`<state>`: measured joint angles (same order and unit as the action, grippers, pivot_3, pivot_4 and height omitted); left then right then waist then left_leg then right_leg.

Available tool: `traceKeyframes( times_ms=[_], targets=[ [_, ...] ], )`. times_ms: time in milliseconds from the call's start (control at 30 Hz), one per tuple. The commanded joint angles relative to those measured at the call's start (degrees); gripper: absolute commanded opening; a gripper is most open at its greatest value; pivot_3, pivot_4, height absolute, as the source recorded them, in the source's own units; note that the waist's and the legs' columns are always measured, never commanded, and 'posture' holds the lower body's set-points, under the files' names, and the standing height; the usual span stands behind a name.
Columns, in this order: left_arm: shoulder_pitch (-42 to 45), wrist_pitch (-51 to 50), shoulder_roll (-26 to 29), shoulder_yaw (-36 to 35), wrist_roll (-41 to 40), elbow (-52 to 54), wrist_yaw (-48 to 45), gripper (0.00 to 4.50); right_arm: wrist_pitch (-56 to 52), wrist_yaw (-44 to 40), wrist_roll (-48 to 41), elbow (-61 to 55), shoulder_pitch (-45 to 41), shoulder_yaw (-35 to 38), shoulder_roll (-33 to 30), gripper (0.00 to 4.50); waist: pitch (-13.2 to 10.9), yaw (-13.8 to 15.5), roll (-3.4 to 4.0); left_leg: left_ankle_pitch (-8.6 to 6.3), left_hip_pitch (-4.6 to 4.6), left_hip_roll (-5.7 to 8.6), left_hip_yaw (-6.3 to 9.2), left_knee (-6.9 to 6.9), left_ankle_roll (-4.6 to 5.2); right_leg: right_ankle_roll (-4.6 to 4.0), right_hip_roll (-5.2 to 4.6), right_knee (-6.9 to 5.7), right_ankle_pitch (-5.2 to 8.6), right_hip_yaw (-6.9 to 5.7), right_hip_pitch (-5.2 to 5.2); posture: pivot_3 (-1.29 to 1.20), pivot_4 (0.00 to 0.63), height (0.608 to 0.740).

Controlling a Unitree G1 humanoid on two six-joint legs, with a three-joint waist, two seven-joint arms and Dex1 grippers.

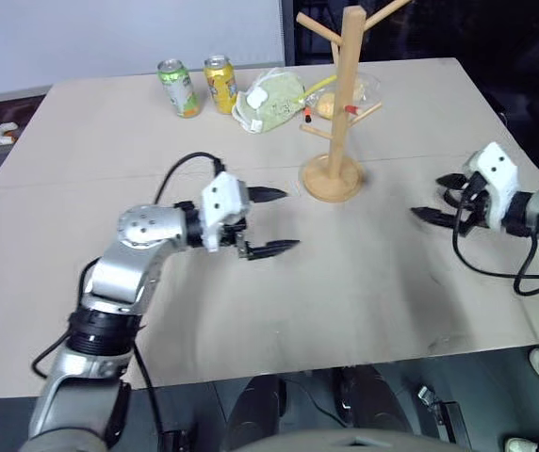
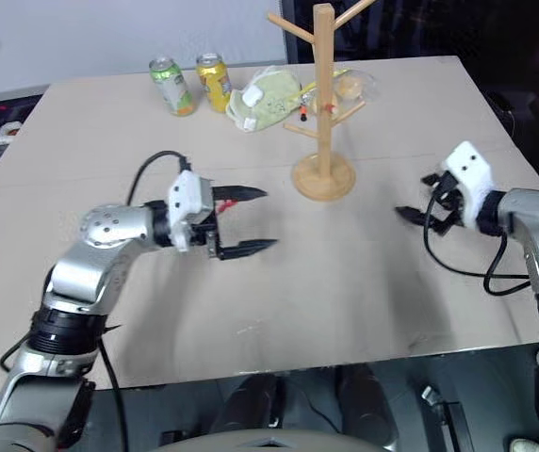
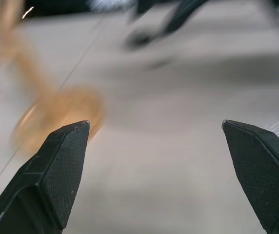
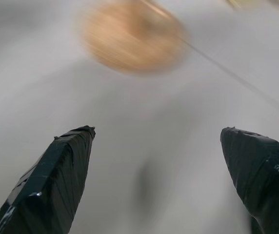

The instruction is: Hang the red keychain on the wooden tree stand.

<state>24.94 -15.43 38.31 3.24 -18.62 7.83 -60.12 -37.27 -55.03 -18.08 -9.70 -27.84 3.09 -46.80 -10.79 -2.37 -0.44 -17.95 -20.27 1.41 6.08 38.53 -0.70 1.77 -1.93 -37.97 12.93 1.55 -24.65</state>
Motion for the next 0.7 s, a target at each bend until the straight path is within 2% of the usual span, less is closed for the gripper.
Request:
traceKeyframes(
  times_ms=[33, 167, 467, 700],
  targets=[
    [-0.69, -0.55, 0.2, -1.32, 4.03, -1.42, 6.04, 4.5, -4.89, -0.41, -7.03, -11.37, -0.66, 0.36, 1.42, 4.44, 0.0, 0.3, 0.0, 0.0, -0.03, 0.01, 0.01, 0.07, 0.01, 0.01, -0.01, 0.01, 0.0, -0.01, 0.01, 0.0, 0.15, 0.74],
    [0.69, -0.97, -1.38, -2.36, 7.76, -7.91, 13.26, 4.5, -7.64, 1.49, -9.75, -15.34, -2.96, -1.78, 3.91, 4.44, 0.0, 0.84, 0.0, -0.02, -0.4, 0.06, 0.24, 0.67, 0.04, 0.19, 0.0, 0.04, -0.13, -0.19, 0.0, 0.0, 0.15, 0.74],
    [2.81, 0.68, -5.14, -0.56, 13.6, -19.65, 19.9, 4.5, -8.51, 3.01, -10.79, -16.15, -6.39, -5.31, 5.55, 4.44, 0.0, 1.73, -0.01, 0.1, -0.5, 0.25, 0.31, 0.74, -0.15, 0.18, -0.11, 0.06, -0.32, -0.24, -0.03, 0.0, 0.15, 0.74],
    [4.35, -2.3, -8.98, -1.13, 12.23, -23.97, 20.69, 4.5, -9.3, 3.83, -11.41, -16.72, -6.56, -5.32, 4.99, 4.44, 0.01, 1.71, -0.02, 0.09, -0.57, 0.3, 0.31, 0.74, -0.14, 0.18, -0.22, 0.07, -0.32, -0.25, -0.08, 0.0, 0.15, 0.74]
  ],
)
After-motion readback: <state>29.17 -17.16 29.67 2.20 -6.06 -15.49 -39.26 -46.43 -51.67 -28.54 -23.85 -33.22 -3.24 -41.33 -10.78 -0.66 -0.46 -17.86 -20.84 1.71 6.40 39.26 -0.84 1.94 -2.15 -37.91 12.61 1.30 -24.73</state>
